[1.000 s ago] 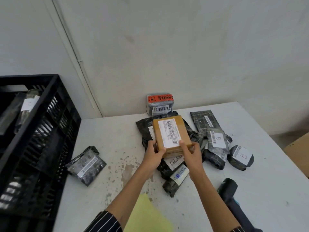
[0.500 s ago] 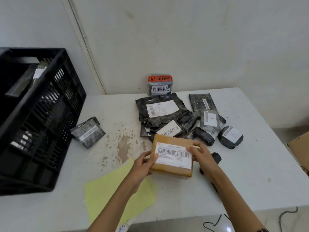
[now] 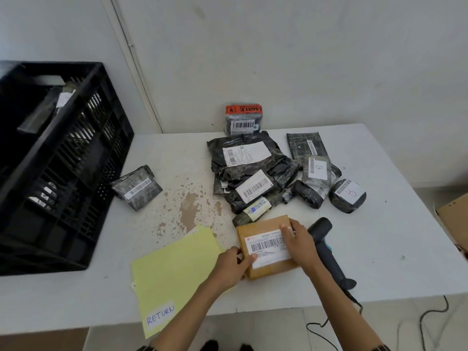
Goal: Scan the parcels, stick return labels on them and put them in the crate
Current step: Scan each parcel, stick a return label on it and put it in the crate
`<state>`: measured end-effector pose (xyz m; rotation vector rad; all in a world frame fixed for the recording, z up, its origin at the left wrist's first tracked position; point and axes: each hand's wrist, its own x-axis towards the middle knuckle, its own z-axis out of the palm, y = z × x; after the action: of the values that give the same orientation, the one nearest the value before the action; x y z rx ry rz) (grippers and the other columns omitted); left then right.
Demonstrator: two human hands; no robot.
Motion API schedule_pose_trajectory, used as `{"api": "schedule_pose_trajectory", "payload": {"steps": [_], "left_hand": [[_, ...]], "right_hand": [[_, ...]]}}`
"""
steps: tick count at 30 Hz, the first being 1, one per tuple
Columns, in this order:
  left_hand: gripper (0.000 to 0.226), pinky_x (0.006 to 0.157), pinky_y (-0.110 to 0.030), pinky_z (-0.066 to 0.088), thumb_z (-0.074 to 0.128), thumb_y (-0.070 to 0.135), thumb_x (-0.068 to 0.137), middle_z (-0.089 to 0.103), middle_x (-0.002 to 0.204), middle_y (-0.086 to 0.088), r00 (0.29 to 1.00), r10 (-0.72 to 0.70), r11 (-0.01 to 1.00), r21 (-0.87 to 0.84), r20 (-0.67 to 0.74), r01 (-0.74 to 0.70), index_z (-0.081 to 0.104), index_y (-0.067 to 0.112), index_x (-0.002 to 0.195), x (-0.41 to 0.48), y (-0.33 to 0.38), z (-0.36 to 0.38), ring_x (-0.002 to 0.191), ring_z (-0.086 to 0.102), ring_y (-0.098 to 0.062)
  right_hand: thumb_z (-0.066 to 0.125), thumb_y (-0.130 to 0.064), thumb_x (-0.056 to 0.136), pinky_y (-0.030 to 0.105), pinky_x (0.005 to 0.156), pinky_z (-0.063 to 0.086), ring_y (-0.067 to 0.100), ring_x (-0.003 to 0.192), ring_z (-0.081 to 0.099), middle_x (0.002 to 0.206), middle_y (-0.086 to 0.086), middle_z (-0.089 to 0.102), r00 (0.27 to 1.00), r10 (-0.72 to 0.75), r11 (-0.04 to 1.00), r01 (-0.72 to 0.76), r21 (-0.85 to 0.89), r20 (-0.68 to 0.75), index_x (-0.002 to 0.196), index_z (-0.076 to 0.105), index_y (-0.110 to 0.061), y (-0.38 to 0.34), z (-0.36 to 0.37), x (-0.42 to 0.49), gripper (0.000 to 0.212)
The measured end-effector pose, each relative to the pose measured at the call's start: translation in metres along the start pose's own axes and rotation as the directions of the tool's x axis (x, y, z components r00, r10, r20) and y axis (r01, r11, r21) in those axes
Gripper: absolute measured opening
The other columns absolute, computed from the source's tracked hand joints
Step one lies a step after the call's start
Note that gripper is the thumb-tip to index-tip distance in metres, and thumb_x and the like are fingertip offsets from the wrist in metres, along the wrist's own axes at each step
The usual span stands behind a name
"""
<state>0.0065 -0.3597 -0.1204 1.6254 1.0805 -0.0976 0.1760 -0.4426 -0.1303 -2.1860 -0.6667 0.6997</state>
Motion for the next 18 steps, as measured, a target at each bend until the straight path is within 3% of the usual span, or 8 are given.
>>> {"api": "schedule_pose_trajectory", "payload": {"steps": [3, 6, 9, 13, 15, 18], "left_hand": [[0.045, 0.078, -0.026, 0.051, 0.052, 0.044, 0.092, 0.063, 0.116, -0.007, 1.000, 0.024, 0.991, 0.129, -0.002, -0.023, 0.051, 0.009, 0.120, 0.003, -0.006, -0.001, 0.092, 0.061, -0.017], [0.047, 0.076, -0.019, 0.044, 0.053, 0.041, 0.093, 0.059, 0.124, -0.004, 0.997, 0.076, 0.988, 0.133, 0.003, -0.075, 0.045, 0.010, 0.128, 0.005, -0.005, -0.004, 0.095, 0.055, -0.012], [0.054, 0.096, -0.026, 0.042, 0.054, 0.047, 0.090, 0.049, 0.134, -0.004, 0.987, 0.164, 0.967, 0.196, 0.001, -0.161, 0.042, 0.016, 0.132, 0.007, -0.011, -0.007, 0.114, 0.048, -0.015], [0.083, 0.115, -0.032, 0.016, 0.045, 0.061, 0.088, 0.013, 0.157, -0.004, 0.983, 0.149, 0.916, 0.361, 0.108, -0.178, 0.013, 0.015, 0.150, 0.007, -0.025, -0.015, 0.144, 0.012, -0.019], [0.087, 0.118, -0.034, 0.009, 0.041, 0.064, 0.087, 0.001, 0.159, -0.002, 0.978, 0.143, 0.903, 0.385, 0.152, -0.192, 0.004, 0.018, 0.151, 0.008, -0.030, -0.021, 0.146, 0.003, -0.016], [0.090, 0.116, -0.033, 0.014, 0.047, 0.062, 0.086, 0.005, 0.159, 0.000, 0.970, 0.154, 0.916, 0.341, 0.187, -0.211, 0.004, 0.019, 0.152, 0.012, -0.029, -0.030, 0.145, 0.010, -0.016]], "right_hand": [[0.043, -0.027, 0.099, 0.034, 0.102, 0.035, 0.031, 0.124, 0.047, 0.137, 0.019, 0.047, 0.999, 0.038, 0.999, -0.037, -0.023, 0.025, 0.140, 0.037, -0.003, 0.005, 0.007, -0.004, 0.048], [0.042, -0.029, 0.099, 0.033, 0.100, 0.037, 0.030, 0.122, 0.049, 0.136, 0.017, 0.049, 0.998, 0.056, 0.998, -0.055, -0.034, 0.008, 0.140, 0.038, -0.003, 0.010, 0.011, -0.006, 0.049], [0.043, -0.031, 0.098, 0.038, 0.100, 0.041, 0.030, 0.117, 0.053, 0.130, 0.018, 0.054, 0.998, 0.058, 0.998, -0.059, -0.020, -0.013, 0.136, 0.043, -0.002, 0.009, 0.010, -0.009, 0.048], [0.042, -0.030, 0.099, 0.041, 0.099, 0.042, 0.030, 0.114, 0.054, 0.125, 0.016, 0.056, 0.997, 0.068, 0.998, -0.069, -0.015, -0.046, 0.132, 0.046, -0.003, 0.012, 0.013, -0.015, 0.043], [0.040, -0.026, 0.100, 0.035, 0.093, 0.042, 0.030, 0.111, 0.054, 0.120, 0.016, 0.058, 0.997, 0.050, 0.998, -0.051, -0.029, -0.052, 0.126, 0.051, -0.003, 0.009, 0.016, -0.017, 0.037], [0.039, -0.011, 0.099, 0.024, 0.085, 0.035, 0.031, 0.108, 0.053, 0.115, 0.016, 0.055, 0.982, -0.043, 0.995, 0.025, -0.100, -0.184, 0.118, 0.056, 0.000, 0.003, 0.017, -0.024, 0.028]]}}
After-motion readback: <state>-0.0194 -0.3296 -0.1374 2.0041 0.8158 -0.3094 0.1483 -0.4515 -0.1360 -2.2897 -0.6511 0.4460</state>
